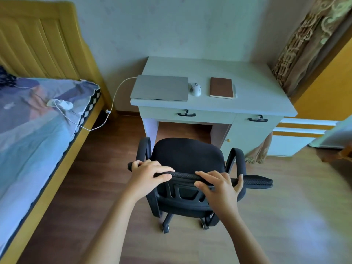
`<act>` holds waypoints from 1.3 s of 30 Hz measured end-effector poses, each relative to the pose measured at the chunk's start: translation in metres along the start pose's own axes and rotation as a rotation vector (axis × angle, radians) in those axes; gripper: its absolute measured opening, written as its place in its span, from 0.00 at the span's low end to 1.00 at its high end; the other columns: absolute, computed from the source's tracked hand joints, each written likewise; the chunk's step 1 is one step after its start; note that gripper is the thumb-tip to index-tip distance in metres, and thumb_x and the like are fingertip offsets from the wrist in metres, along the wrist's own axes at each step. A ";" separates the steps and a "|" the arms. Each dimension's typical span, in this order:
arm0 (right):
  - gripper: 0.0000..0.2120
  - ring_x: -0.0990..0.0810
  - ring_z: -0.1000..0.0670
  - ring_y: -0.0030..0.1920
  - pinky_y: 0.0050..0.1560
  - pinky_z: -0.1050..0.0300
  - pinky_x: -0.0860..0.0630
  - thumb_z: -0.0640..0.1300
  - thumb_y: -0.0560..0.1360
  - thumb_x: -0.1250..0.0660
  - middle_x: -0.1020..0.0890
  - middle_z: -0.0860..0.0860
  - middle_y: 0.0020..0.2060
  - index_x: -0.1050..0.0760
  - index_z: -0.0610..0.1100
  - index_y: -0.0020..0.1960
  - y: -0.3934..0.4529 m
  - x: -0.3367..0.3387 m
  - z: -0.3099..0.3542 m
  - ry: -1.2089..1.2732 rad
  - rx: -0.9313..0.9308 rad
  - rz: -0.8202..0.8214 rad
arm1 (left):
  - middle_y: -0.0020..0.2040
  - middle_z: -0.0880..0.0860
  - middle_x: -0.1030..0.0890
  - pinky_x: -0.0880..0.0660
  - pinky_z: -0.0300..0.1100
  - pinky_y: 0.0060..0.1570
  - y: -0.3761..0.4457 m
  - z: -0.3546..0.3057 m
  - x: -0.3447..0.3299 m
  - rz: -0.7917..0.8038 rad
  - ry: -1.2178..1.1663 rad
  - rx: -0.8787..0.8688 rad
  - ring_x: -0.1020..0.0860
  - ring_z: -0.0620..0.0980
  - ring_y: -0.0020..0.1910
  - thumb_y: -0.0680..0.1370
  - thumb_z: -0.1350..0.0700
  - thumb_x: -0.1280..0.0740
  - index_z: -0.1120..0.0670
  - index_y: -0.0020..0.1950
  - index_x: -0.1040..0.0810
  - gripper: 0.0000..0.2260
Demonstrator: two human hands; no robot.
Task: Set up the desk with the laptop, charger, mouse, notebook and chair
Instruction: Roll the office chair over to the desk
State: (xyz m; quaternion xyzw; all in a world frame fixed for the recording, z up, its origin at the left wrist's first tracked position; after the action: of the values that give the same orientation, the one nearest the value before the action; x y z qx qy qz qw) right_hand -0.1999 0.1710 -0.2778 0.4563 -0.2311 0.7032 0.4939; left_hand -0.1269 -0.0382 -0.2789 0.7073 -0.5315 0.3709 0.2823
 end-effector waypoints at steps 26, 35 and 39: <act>0.13 0.31 0.58 0.55 0.68 0.43 0.62 0.65 0.71 0.37 0.23 0.65 0.44 0.24 0.67 0.55 0.183 -0.043 0.031 0.007 0.053 0.115 | 0.42 0.41 0.23 0.46 0.42 0.55 0.148 0.060 0.042 -0.069 -0.019 0.072 0.28 0.37 0.50 0.75 0.38 0.41 0.33 0.55 0.21 0.13; 0.13 0.30 0.58 0.56 0.70 0.39 0.63 0.65 0.71 0.36 0.23 0.66 0.45 0.24 0.68 0.54 0.195 -0.049 0.041 0.007 -0.031 0.194 | 0.42 0.37 0.24 0.44 0.43 0.57 0.159 0.068 0.052 -0.067 -0.008 0.019 0.28 0.37 0.50 0.76 0.38 0.40 0.34 0.57 0.21 0.12; 0.11 0.27 0.57 0.55 0.70 0.40 0.65 0.64 0.70 0.34 0.23 0.65 0.42 0.23 0.67 0.51 0.195 -0.050 0.043 0.074 -0.085 0.207 | 0.43 0.38 0.23 0.44 0.44 0.56 0.157 0.069 0.052 -0.072 -0.013 0.006 0.29 0.37 0.49 0.74 0.36 0.44 0.33 0.56 0.21 0.16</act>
State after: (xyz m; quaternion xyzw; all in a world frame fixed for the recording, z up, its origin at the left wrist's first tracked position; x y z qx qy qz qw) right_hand -0.3541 0.0346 -0.2759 0.3823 -0.2881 0.7565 0.4457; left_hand -0.2536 -0.1645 -0.2742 0.7292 -0.5066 0.3574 0.2897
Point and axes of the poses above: each hand's wrist, its own y-axis towards the middle knuckle, its own x-axis out of the back of the hand, z = x × y, the point moved 8 cm from there along y, towards the middle knuckle
